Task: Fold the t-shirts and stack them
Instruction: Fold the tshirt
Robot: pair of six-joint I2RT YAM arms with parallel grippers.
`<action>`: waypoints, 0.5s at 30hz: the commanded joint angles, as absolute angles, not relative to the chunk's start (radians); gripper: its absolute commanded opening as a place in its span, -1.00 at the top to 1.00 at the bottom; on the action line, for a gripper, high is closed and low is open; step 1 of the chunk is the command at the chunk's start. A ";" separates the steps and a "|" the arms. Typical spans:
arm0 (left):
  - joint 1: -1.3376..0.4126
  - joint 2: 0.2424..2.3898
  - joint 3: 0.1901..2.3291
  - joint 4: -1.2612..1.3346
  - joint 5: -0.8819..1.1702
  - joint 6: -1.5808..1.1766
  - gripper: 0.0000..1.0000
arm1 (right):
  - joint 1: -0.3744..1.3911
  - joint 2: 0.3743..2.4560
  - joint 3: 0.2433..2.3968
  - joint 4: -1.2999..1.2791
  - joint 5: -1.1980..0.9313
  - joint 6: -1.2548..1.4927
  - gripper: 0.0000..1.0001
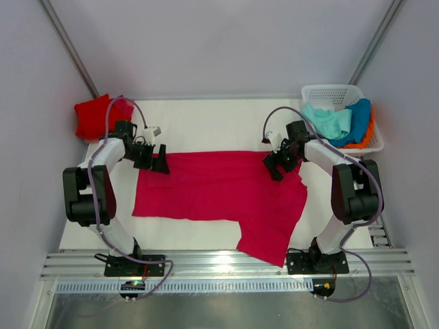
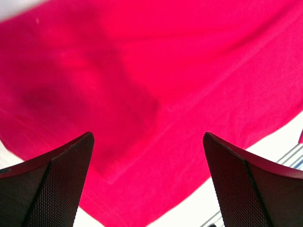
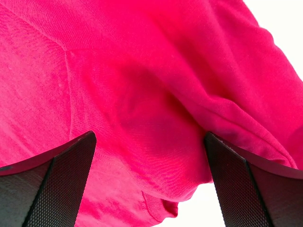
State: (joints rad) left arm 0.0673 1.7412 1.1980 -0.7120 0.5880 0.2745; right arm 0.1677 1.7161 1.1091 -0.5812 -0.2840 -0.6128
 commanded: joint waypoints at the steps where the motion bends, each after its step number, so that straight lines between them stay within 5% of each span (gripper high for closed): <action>1: 0.089 1.640 1.180 -0.771 0.589 0.308 -0.98 | 0.172 1.715 1.149 -0.592 -0.293 -0.624 -0.99; 15: 0.262 1.574 1.166 -1.043 0.609 0.505 -0.98 | 0.170 1.704 1.150 -0.583 -0.276 -0.607 -0.99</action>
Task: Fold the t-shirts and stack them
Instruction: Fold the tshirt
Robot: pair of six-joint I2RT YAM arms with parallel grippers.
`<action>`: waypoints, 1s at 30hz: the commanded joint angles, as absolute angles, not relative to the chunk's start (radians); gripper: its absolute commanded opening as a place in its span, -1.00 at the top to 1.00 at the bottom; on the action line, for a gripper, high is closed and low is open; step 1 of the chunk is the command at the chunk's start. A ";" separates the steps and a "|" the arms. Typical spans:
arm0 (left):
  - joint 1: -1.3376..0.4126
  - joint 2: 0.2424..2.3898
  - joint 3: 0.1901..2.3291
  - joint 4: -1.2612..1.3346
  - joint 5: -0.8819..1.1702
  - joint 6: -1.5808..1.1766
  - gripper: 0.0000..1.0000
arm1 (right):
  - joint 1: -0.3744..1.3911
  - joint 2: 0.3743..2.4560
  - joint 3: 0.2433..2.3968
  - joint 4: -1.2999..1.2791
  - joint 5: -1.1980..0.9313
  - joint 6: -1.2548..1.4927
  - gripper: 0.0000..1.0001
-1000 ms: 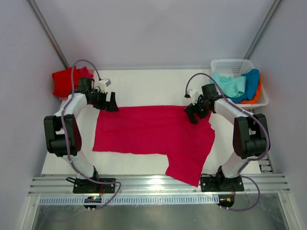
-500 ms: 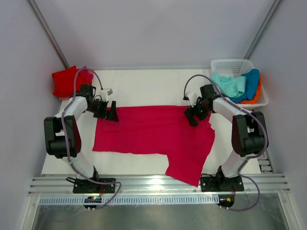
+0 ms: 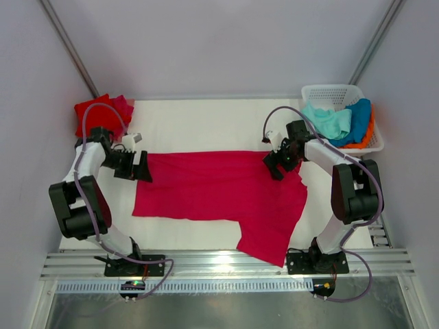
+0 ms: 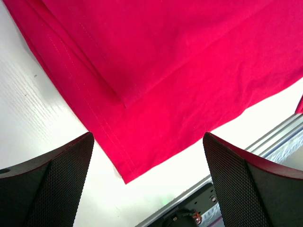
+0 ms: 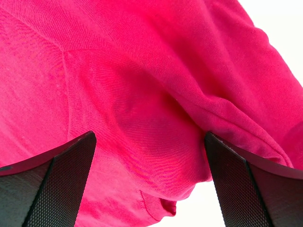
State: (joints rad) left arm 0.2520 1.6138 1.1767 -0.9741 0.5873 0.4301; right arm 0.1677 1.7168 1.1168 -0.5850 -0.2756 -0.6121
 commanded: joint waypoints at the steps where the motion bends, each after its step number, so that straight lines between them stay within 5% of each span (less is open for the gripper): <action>1: 0.264 1.588 1.155 -1.040 0.614 0.512 -0.98 | 0.172 1.704 1.149 -0.581 -0.275 -0.604 -0.99; 20: 0.264 1.841 1.246 -0.976 0.733 0.499 -0.96 | 0.172 1.704 1.150 -0.583 -0.265 -0.600 -0.99; 30: 0.264 1.893 1.258 -0.965 0.775 0.488 -0.77 | 0.172 1.715 1.155 -0.588 -0.265 -0.600 -0.99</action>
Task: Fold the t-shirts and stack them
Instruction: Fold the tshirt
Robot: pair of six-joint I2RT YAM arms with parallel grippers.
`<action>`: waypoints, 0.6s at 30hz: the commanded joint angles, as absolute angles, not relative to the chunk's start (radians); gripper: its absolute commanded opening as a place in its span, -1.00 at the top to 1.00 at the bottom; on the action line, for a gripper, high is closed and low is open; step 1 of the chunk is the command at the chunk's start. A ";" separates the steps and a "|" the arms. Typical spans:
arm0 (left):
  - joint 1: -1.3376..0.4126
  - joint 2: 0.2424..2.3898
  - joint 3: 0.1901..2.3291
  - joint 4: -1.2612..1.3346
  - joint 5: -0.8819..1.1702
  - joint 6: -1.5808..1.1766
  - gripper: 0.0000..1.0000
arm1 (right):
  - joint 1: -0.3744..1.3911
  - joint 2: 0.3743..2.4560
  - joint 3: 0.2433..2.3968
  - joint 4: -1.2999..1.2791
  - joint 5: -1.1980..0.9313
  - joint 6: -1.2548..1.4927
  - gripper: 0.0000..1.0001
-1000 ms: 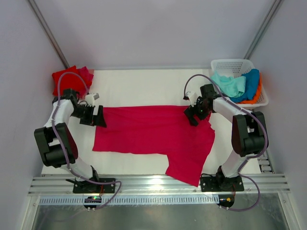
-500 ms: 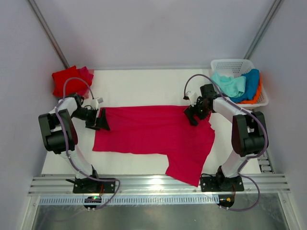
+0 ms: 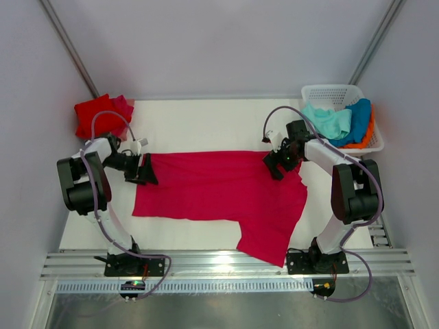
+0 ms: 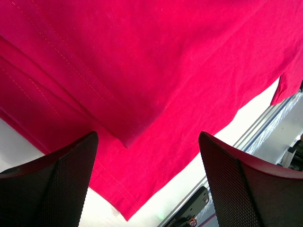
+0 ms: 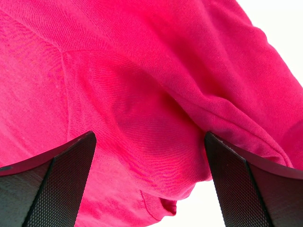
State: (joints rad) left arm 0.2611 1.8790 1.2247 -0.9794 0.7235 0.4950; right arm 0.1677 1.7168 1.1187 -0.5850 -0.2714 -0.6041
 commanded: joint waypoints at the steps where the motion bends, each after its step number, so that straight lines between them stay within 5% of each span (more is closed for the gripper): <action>1: 0.264 1.894 1.259 -0.966 0.778 0.488 -0.76 | 0.172 1.715 1.155 -0.588 -0.265 -0.600 -0.99; 10: 0.264 1.911 1.259 -0.973 0.804 0.491 -0.51 | 0.170 1.723 1.160 -0.595 -0.265 -0.601 -0.99; 13: 0.264 1.922 1.261 -0.977 0.813 0.494 0.00 | 0.170 1.724 1.161 -0.595 -0.265 -0.601 -0.99; 16: 0.264 1.925 1.262 -0.976 0.827 0.497 0.83 | 0.170 1.724 1.163 -0.597 -0.265 -0.600 -0.99; 18: 0.264 1.930 1.267 -0.977 0.830 0.497 1.00 | 0.172 1.724 1.163 -0.597 -0.265 -0.600 -0.99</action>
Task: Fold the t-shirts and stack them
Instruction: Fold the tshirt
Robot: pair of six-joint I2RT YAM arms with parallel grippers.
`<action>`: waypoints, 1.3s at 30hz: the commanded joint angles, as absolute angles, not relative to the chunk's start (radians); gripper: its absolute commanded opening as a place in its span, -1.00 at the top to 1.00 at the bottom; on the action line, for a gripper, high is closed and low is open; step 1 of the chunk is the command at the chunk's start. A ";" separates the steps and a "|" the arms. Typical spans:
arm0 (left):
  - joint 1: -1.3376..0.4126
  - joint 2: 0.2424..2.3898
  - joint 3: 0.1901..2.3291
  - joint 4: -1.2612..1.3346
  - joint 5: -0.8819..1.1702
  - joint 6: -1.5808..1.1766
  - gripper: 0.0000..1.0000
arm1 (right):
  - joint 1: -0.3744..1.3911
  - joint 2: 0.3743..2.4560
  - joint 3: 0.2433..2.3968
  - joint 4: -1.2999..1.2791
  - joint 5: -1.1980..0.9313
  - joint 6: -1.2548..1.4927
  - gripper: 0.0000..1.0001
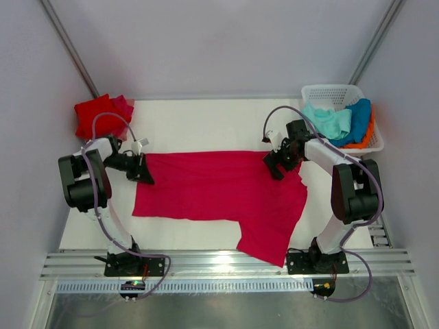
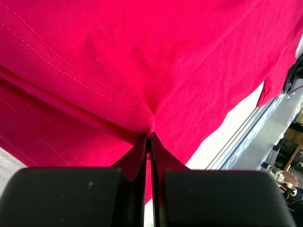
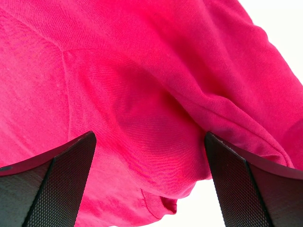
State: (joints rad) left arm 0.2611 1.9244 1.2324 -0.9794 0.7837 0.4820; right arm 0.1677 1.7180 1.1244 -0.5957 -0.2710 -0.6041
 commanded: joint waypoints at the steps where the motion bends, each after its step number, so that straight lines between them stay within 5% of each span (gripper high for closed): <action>1: 0.264 1.930 1.275 -0.982 0.833 0.497 1.00 | 0.170 1.726 1.163 -0.598 -0.267 -0.600 -0.99; 21: 0.264 1.855 1.480 -0.896 0.727 0.388 1.00 | 0.170 1.727 1.167 -0.597 -0.253 -0.598 -0.99; 39: 0.264 1.842 1.428 -0.907 0.827 0.377 1.00 | 0.169 1.695 1.152 -0.597 -0.108 -0.661 -0.99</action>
